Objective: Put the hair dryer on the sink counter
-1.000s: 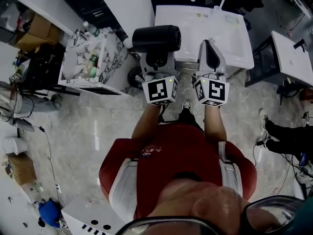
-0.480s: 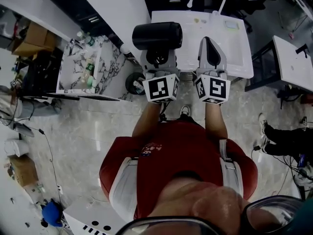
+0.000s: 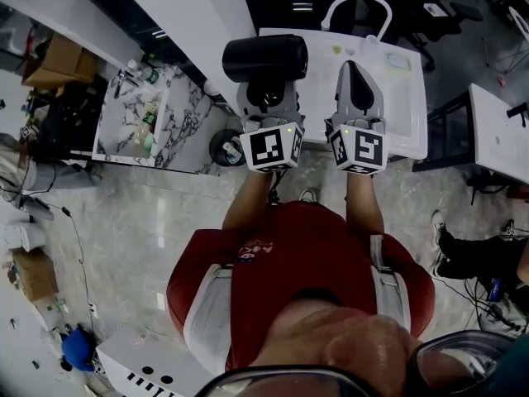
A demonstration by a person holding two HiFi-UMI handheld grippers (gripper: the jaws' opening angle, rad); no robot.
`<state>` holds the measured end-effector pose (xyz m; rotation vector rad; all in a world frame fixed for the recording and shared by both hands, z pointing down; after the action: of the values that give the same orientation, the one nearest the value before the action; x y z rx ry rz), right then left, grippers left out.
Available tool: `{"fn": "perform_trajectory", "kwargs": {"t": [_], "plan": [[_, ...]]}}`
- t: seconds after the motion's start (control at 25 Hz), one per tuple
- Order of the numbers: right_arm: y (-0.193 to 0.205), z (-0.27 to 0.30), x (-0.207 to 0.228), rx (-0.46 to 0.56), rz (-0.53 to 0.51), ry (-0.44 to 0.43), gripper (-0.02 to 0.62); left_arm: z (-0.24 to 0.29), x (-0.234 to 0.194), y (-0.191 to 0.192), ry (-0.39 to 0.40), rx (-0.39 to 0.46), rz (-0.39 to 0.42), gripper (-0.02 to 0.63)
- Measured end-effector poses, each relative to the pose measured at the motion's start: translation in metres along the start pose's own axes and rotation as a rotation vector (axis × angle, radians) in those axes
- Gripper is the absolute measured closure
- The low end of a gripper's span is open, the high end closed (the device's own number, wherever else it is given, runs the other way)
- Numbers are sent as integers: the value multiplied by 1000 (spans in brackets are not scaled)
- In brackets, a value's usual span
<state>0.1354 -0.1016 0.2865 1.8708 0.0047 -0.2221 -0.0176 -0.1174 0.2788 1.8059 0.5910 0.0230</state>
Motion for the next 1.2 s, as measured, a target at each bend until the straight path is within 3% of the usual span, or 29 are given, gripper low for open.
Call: {"fn": "perform_trajectory", "kwargs": {"t": [0.48, 1.2], "plan": [[34, 58, 31, -14, 35, -45, 594, 60, -7, 24, -53, -6, 25, 405], [57, 168, -1, -23, -15, -29, 594, 150, -86, 39, -15, -21, -30, 405]]}}
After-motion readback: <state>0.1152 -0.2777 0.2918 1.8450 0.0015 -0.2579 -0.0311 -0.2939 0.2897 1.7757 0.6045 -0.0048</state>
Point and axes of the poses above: the fingertips, and each gripper's own axes: z forward along the fingers, x to its right, y out of its underside, the point moved 3 cm from there along -z, backward along the fingers, and after that the axes turned 13 degrees about -z, right-handed, at the moved point
